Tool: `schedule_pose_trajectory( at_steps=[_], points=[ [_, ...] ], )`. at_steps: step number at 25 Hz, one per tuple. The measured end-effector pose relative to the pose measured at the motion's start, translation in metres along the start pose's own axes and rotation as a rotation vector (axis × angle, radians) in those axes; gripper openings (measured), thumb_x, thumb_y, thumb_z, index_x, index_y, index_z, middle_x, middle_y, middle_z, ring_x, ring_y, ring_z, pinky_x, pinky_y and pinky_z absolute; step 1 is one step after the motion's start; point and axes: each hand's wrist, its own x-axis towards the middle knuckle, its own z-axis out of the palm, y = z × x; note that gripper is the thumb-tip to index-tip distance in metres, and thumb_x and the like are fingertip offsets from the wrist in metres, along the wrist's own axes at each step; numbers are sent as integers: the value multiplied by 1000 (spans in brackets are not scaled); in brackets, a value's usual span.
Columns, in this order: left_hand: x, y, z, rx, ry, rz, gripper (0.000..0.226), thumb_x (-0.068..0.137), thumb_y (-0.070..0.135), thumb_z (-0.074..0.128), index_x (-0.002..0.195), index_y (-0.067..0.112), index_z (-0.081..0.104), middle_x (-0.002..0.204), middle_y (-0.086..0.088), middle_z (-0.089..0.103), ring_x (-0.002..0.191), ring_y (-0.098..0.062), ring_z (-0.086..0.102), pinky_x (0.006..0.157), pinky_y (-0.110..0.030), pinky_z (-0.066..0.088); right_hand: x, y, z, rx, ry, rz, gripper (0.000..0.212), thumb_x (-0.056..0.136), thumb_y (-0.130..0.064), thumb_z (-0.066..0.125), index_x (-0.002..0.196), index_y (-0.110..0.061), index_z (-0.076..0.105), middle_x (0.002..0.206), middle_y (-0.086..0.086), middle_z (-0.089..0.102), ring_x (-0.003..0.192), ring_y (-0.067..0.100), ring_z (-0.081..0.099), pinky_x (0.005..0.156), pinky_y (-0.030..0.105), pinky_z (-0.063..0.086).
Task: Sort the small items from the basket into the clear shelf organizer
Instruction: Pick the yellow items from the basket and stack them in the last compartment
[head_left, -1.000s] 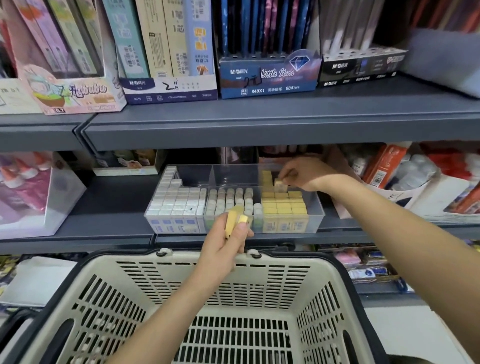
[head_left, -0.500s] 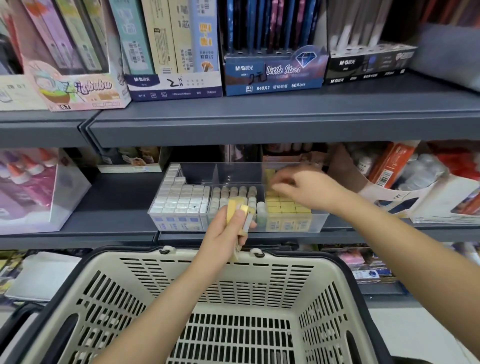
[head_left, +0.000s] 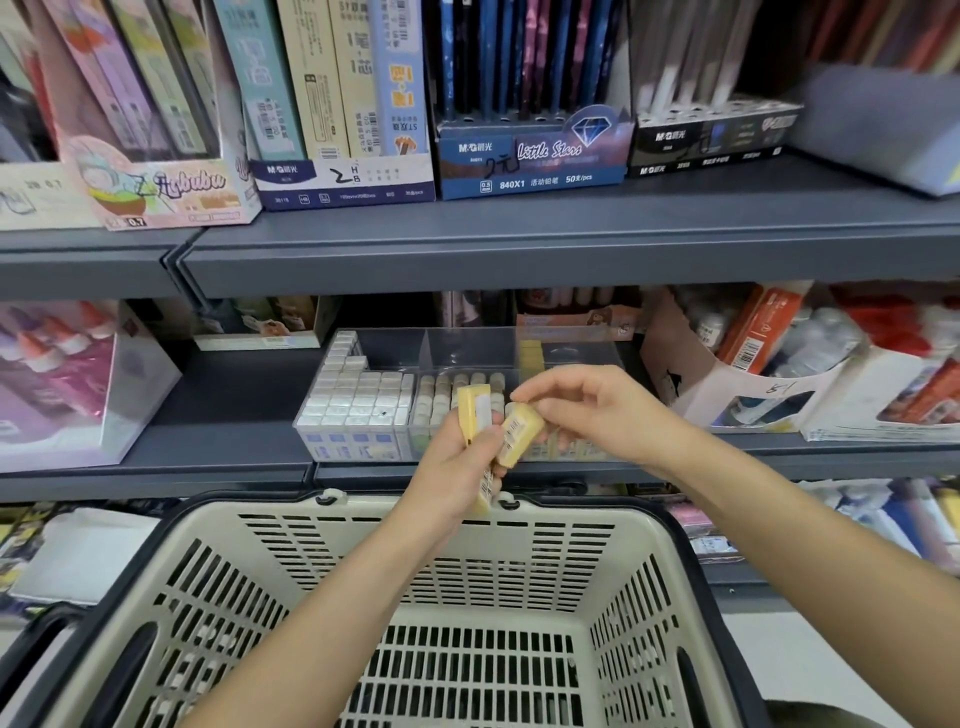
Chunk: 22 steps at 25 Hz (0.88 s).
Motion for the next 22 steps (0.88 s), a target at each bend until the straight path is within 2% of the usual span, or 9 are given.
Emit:
schedule_pose_trajectory(
  at_steps=[2, 5, 7, 8, 10, 12, 15, 19, 22],
  points=[
    [1, -2, 2, 125, 20, 82, 15, 95, 12, 48, 99, 26, 51, 79, 2, 56, 60, -6, 51, 55, -24, 41, 0, 3, -1, 90, 38, 108, 17, 89, -10, 57, 102, -13, 68, 80, 2, 73, 70, 10, 69, 59, 18, 54],
    [1, -3, 4, 197, 23, 183, 14, 95, 14, 50, 97, 28, 50, 77, 7, 58, 61, -1, 53, 58, -20, 43, -1, 3, -3, 12, -13, 172, 14, 84, -15, 65, 95, -8, 70, 71, 0, 73, 65, 7, 69, 55, 15, 53],
    [1, -5, 1, 281, 27, 224, 4, 96, 29, 46, 96, 28, 50, 68, 14, 57, 60, 3, 51, 58, -14, 43, 2, -3, -10, -41, 5, 155, 14, 83, -14, 67, 95, -8, 69, 68, -3, 72, 61, 3, 67, 51, 13, 51],
    [1, -6, -2, 331, 39, 251, 16, 96, 39, 41, 95, 26, 50, 66, 14, 55, 60, 2, 49, 57, -12, 42, 8, -5, -18, -50, 71, 146, 14, 82, -12, 67, 95, -9, 68, 71, -3, 72, 62, 2, 67, 53, 14, 52],
    [2, -10, -10, 387, 48, 262, 35, 96, 48, 31, 95, 19, 50, 72, 9, 52, 65, -5, 46, 63, -20, 42, 26, -5, -39, -133, 277, 174, 15, 82, -10, 67, 96, -16, 66, 87, 3, 72, 71, 7, 68, 69, 22, 57],
    [2, -15, -14, 395, 22, 275, 37, 98, 44, 29, 92, 12, 48, 73, 1, 45, 65, -11, 40, 63, -30, 38, 47, 2, -56, -506, 379, 200, 19, 87, -14, 62, 105, -19, 65, 106, 6, 67, 94, 20, 65, 87, 28, 50],
    [4, -17, -13, 324, 45, 255, 39, 92, 45, 31, 89, 10, 47, 69, 2, 42, 62, -14, 36, 57, -29, 33, 67, 22, -58, -842, 294, 211, 23, 93, -23, 51, 114, -22, 62, 118, 2, 64, 109, 23, 58, 85, 23, 39],
    [5, -20, -14, 275, 52, 211, 50, 82, 53, 31, 93, 7, 48, 69, 5, 45, 63, -13, 38, 59, -28, 35, 83, 40, -52, -812, 105, 244, 21, 93, -20, 51, 107, -21, 67, 118, -1, 65, 102, 14, 57, 88, 24, 42],
    [6, -24, -16, 297, 10, 192, 37, 85, 44, 30, 94, 15, 49, 71, 6, 47, 68, -13, 41, 66, -31, 37, 89, 43, -51, -841, -40, 260, 31, 95, -8, 41, 110, -18, 66, 125, 0, 60, 101, 13, 55, 83, 22, 40]
  ],
)
